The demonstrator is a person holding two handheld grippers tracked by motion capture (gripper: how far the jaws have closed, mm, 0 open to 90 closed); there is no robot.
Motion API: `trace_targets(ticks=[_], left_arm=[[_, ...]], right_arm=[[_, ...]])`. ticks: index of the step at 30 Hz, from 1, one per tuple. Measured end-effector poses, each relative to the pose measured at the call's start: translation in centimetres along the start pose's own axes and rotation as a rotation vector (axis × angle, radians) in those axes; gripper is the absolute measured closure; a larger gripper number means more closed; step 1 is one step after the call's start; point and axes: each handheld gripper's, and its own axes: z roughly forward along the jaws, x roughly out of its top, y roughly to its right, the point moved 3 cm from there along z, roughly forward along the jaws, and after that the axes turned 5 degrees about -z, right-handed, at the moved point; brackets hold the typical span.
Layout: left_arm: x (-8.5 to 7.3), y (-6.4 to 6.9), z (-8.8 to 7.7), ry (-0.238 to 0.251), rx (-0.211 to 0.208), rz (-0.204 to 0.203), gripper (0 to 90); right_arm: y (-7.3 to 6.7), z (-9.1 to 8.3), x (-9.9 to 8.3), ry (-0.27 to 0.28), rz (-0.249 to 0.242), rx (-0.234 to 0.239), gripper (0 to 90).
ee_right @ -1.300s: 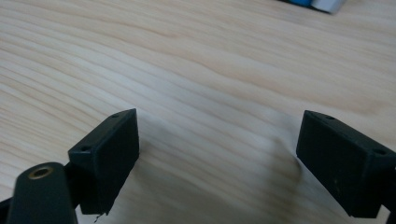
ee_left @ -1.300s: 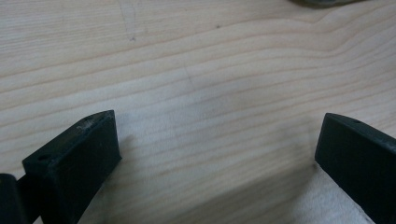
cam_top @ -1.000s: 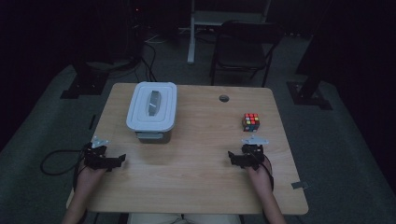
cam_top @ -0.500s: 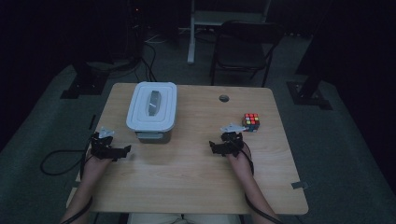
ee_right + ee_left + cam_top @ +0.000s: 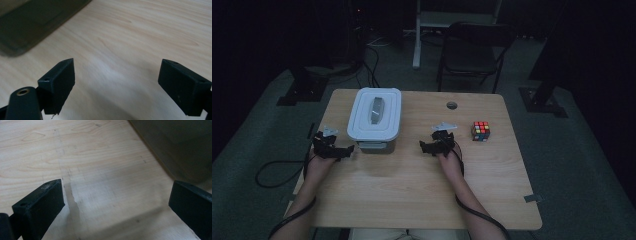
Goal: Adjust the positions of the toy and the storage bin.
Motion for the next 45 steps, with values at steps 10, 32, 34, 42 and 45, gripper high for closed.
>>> trace_targets(ticks=[10, 32, 34, 42, 45], left_arm=[[1.6, -1.5, 1.4, 0.05, 0.024, -0.071, 0.6], [6.4, -1.9, 2.7, 0.093, 0.033, -0.067, 0.6], [6.6, -1.7, 2.8, 0.089, 0.026, -0.062, 0.6], [6.8, -1.2, 2.9, 0.08, 0.012, -0.067, 0.6], [6.7, -0.7, 3.0, 0.074, -0.017, -0.073, 0.6]], right_arm=[[-0.4, 3.0, 2.6, 0.004, 0.015, -0.01, 13.8], [-1.5, 6.6, 6.8, 0.057, 0.062, -0.062, 13.4], [-1.7, 6.6, 6.9, 0.064, 0.069, -0.065, 13.4], [-2.4, 6.6, 7.2, 0.07, 0.061, -0.056, 14.2], [-2.2, 6.4, 7.1, 0.077, 0.067, -0.043, 14.6]])
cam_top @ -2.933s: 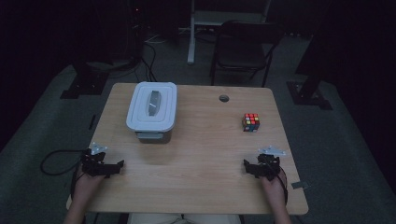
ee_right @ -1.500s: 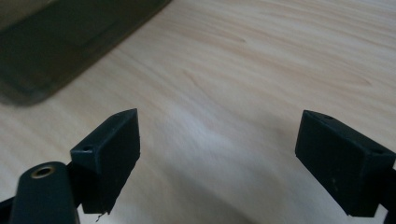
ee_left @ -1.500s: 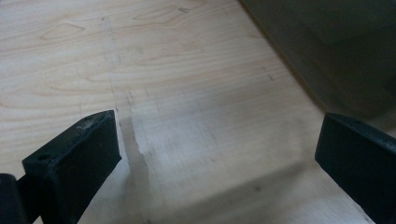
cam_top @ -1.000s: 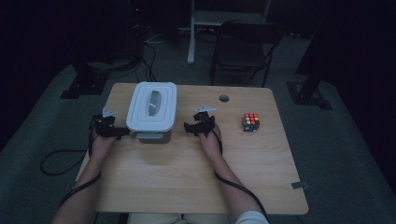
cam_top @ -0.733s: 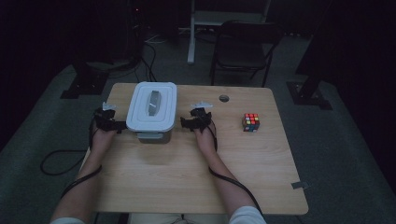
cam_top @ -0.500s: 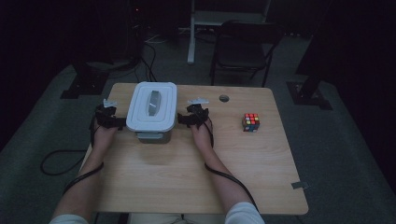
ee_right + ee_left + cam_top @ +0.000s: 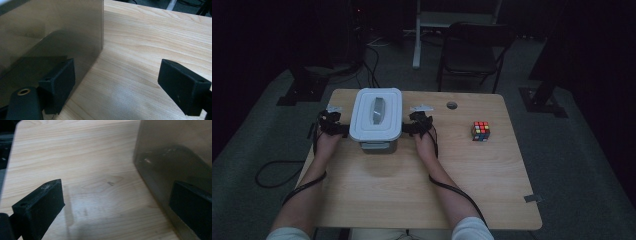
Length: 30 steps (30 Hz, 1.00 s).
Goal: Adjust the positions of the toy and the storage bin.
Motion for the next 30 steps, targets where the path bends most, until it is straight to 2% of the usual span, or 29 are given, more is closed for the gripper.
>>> trace_targets(ticks=[4, 8, 13, 21, 28, 30], left_arm=[[-0.2, 0.5, -0.1, 0.004, 0.015, 0.013, 0.6], [-0.2, 0.8, -0.2, -0.006, 0.026, 0.014, 0.6], [-0.2, 1.4, -0.3, -0.01, 0.027, 0.03, 0.7], [0.1, 2.7, 0.2, -0.025, 0.009, 0.05, 0.7], [0.4, 4.2, 0.6, -0.04, 0.001, 0.078, 0.7], [0.4, 4.6, 0.6, -0.041, -0.003, 0.083, 0.7]], right_arm=[[0.2, -0.1, -0.3, -0.014, -0.008, 0.015, 16.1], [0.3, -0.2, -0.5, -0.008, 0.005, 0.035, 17.0], [0.6, -0.5, -0.7, -0.01, 0.001, 0.045, 17.2], [1.5, -1.4, -1.4, -0.009, 0.018, 0.044, 17.2], [2.3, -2.6, -2.1, -0.013, 0.008, 0.015, 17.9], [2.6, -2.9, -2.3, -0.012, 0.021, 0.016, 17.9]])
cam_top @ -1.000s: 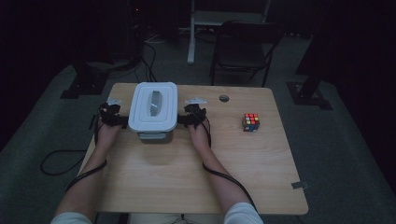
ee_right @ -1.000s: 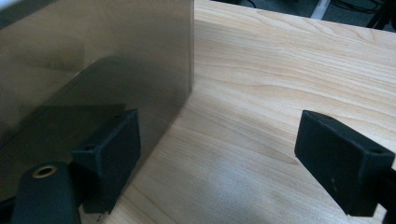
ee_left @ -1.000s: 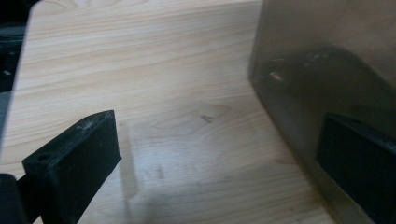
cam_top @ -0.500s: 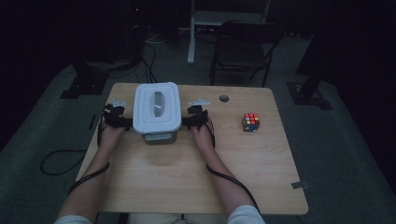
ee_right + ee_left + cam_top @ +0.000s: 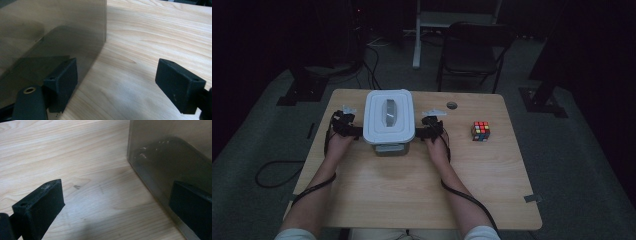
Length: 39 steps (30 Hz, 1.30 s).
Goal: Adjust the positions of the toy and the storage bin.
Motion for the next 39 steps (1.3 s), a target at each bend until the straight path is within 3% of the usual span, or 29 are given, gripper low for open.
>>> trace_targets(ticks=[5, 16, 29, 39], left_arm=[[0.2, 1.0, 0.1, -0.008, 0.001, 0.031, 0.7], [0.6, 3.5, 0.6, -0.031, -0.037, 0.076, 0.7], [0.8, 6.0, 1.1, -0.039, -0.066, 0.098, 0.7], [0.9, 8.2, 1.1, -0.05, -0.098, 0.143, 0.7]], right_arm=[[0.6, -0.8, -0.5, 0.001, -0.005, -0.015, 17.9], [2.2, -2.8, -1.9, 0.0, 0.033, -0.032, 18.1], [3.5, -4.9, -3.4, 0.006, 0.059, -0.044, 18.1], [4.6, -6.9, -5.0, 0.026, 0.087, -0.057, 18.1]])
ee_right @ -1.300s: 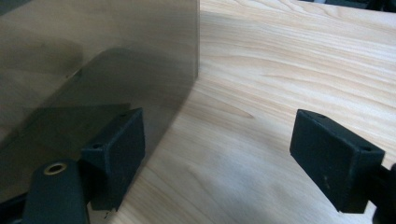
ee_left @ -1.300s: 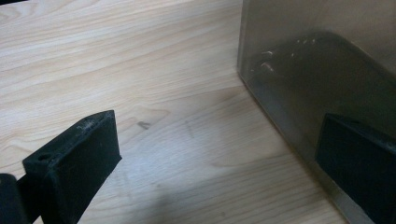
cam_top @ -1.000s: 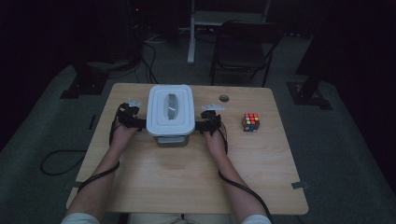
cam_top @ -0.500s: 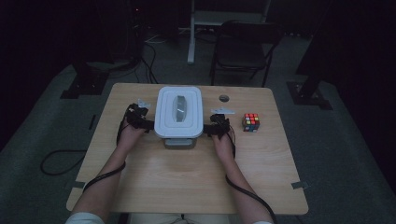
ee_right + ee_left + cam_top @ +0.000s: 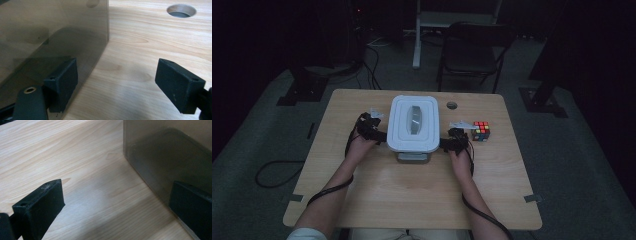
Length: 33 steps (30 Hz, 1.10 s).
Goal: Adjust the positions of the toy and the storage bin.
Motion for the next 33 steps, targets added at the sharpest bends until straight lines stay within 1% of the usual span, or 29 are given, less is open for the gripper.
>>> trace_targets(ticks=[2, 5, 7, 10, 11, 13, 14, 16, 18, 24, 25, 26, 27, 30, 31, 33], left_arm=[[-0.1, 0.4, 0.0, 0.005, -0.008, 0.0, 0.7], [-0.3, 0.8, 0.1, 0.009, -0.027, -0.009, 0.7], [-0.5, 0.9, 0.1, 0.009, -0.029, -0.006, 0.7], [-0.7, 1.0, 0.0, 0.015, -0.035, -0.011, 0.7], [-0.7, 0.9, 0.0, 0.016, -0.042, -0.019, 0.7], [-0.8, 0.6, 0.0, 0.04, -0.058, -0.048, 0.6], [-0.8, 0.4, 0.1, 0.046, -0.059, -0.057, 0.6], [-0.8, 0.0, 0.2, 0.046, -0.041, -0.066, 0.6], [-0.7, -0.3, 0.4, 0.052, -0.038, -0.079, 0.6], [-0.2, -1.2, 1.2, 0.034, -0.024, -0.078, 0.5], [-0.2, -1.2, 1.2, 0.034, -0.024, -0.078, 0.5], [0.2, -1.3, 1.4, 0.033, 0.004, -0.08, 0.5], [0.3, -1.4, 1.4, 0.033, 0.011, -0.078, 0.5], [0.9, -1.4, 1.5, 0.036, 0.012, -0.069, 0.5], [1.1, -1.4, 1.5, 0.043, 0.003, -0.073, 0.4], [1.4, -1.4, 1.5, 0.047, 0.003, -0.076, 0.4]], right_arm=[[0.2, -0.3, -0.2, -0.002, 0.006, -0.001, 18.2], [0.4, -0.9, -0.5, 0.003, -0.005, -0.01, 18.2], [0.5, -1.2, -0.8, -0.005, -0.011, -0.007, 18.1], [0.3, -1.6, -1.2, -0.001, -0.02, 0.002, 17.9], [0.3, -1.6, -1.3, 0.001, -0.023, -0.001, 17.7], [0.5, -1.6, -1.3, 0.0, -0.02, 0.005, 14.5], [0.6, -1.5, -1.3, -0.007, -0.02, 0.005, 13.8], [1.1, -1.3, -1.2, -0.015, -0.012, 0.003, 14.2], [1.6, -0.9, -1.0, -0.035, -0.015, -0.018, 14.2], [3.0, 0.4, 0.1, -0.045, -0.007, -0.043, 14.2], [3.0, 0.4, 0.1, -0.045, -0.007, -0.043, 14.2], [3.5, 1.1, 0.6, -0.054, -0.007, -0.047, 14.2], [3.5, 1.3, 0.8, -0.05, -0.004, -0.044, 14.1], [3.9, 1.9, 1.2, -0.059, 0.0, -0.046, 14.1], [3.9, 2.0, 1.4, -0.057, 0.005, -0.045, 14.1], [4.0, 2.1, 1.7, -0.058, 0.011, -0.048, 14.1]])
